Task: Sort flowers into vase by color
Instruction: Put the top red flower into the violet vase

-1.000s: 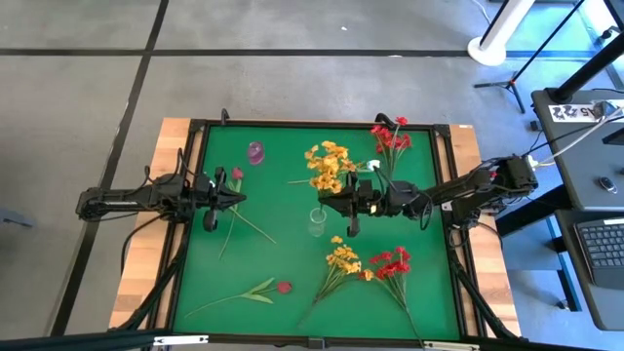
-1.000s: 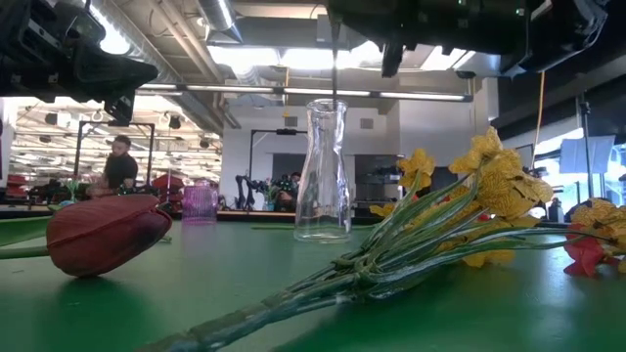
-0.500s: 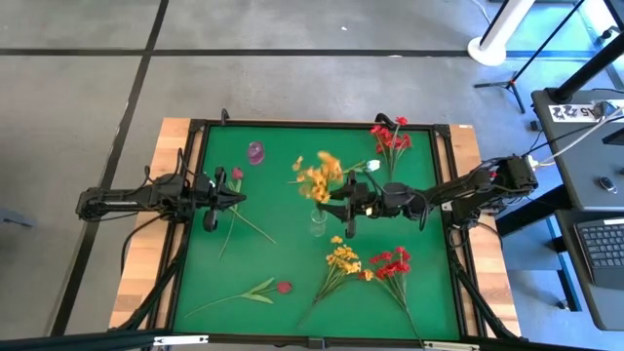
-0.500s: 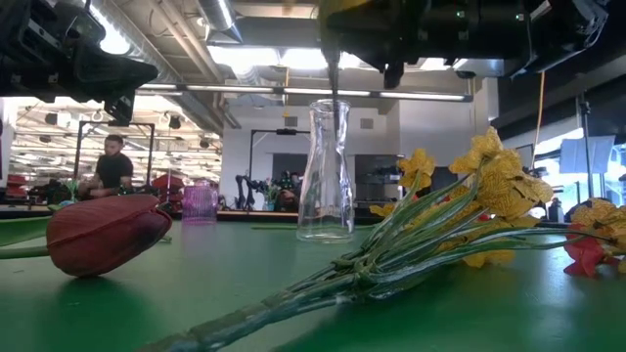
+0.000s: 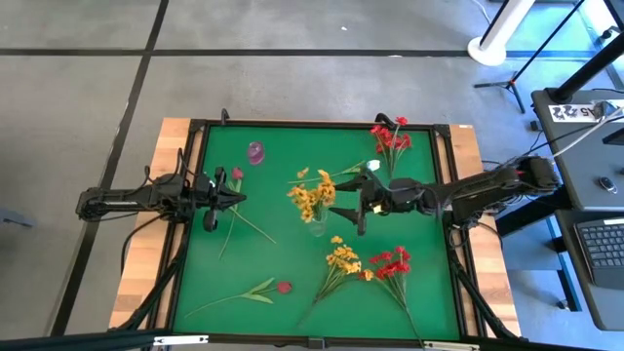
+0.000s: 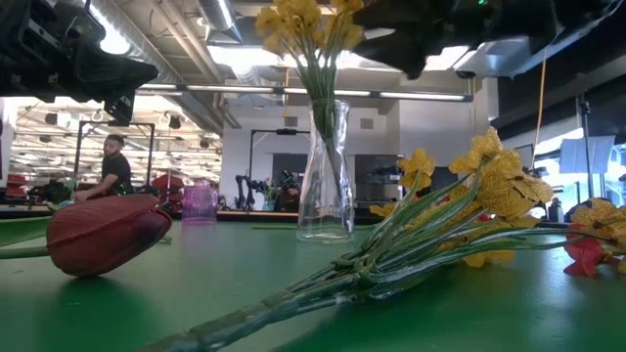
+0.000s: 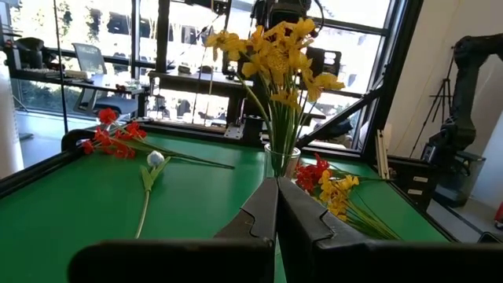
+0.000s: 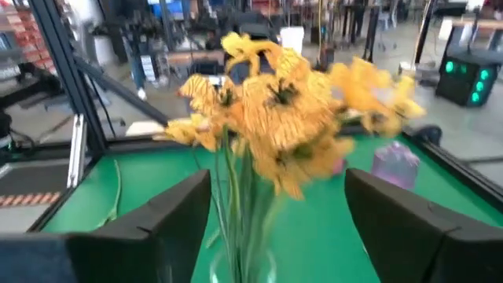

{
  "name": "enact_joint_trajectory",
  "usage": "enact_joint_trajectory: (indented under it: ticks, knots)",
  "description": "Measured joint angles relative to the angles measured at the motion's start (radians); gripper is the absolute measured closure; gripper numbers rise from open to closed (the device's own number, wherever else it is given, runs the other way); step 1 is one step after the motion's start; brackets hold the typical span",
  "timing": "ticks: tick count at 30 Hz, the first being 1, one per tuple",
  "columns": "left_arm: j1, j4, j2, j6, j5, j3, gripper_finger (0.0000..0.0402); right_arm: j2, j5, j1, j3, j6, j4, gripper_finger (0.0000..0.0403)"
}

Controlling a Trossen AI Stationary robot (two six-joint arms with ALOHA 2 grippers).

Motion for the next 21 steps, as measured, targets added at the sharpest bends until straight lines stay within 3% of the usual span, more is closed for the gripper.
enact_joint_trajectory:
  ticks: [5, 9, 13, 18, 21]
  knots:
    - [0.000, 0.000, 0.000, 0.000, 0.000, 0.000, 0.0401, -0.167, 0.027, 0.000, 0.000, 0.038, -0.275, 0.0107]
    - [0.000, 0.000, 0.000, 0.000, 0.000, 0.000, 0.0401, -0.283, 0.122, 0.000, 0.000, 0.111, -0.488, 0.0107]
    - [0.000, 0.000, 0.000, 0.000, 0.000, 0.000, 0.0401, -0.368, 0.312, 0.000, 0.000, 0.260, -0.689, 0.0107]
    - [0.000, 0.000, 0.000, 0.000, 0.000, 0.000, 0.0401, -0.388, 0.685, -0.011, 0.000, 0.539, -0.972, 0.0107]
    - [0.000, 0.000, 0.000, 0.000, 0.000, 0.000, 0.0401, -0.346, 0.730, -0.080, 0.000, 0.692, -1.147, 0.0107]
